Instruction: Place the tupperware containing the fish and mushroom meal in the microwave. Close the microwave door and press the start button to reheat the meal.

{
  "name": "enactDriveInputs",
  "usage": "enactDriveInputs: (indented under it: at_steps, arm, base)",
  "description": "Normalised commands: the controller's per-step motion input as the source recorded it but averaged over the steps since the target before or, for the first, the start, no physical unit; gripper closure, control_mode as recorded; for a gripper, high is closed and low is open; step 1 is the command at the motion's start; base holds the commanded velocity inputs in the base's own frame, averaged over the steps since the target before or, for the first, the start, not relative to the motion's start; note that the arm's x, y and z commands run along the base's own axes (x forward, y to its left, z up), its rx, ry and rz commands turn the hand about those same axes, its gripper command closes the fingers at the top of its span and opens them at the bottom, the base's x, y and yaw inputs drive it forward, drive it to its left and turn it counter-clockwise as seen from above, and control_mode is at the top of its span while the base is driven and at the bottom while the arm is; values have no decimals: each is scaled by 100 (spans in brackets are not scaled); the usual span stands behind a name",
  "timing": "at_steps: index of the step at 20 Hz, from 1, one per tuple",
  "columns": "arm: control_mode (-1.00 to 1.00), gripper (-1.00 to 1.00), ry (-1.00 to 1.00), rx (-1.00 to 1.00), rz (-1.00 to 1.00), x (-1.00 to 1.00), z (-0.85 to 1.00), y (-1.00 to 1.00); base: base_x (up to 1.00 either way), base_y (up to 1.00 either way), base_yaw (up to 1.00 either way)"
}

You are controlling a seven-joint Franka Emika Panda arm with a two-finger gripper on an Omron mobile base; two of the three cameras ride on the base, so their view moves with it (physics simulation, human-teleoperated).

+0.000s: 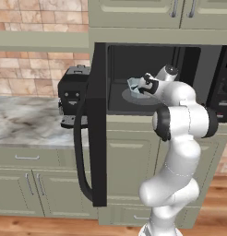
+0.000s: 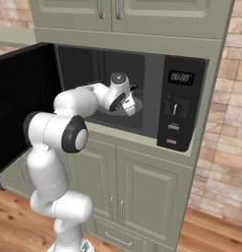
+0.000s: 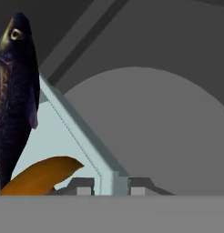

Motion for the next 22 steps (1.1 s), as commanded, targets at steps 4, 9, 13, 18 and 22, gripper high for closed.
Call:
enactDriveInputs:
  at_steps: [4, 9, 13, 18, 22]
  arm:
    - [-100, 100, 5, 0, 0, 40, -57, 0]
    - [-100, -100, 3, -1, 0, 1, -33, 11]
    - [-100, -100, -3, -4, 0, -59, -1, 16]
    - [-100, -100, -22, -5, -1, -98, 13, 1]
    - [-100, -100, -21, -3, 0, -100, 33, 1]
  base:
    - [0, 0, 0]
    - [0, 0, 0]
    - [0, 0, 0]
    - [0, 0, 0]
    - [0, 0, 0]
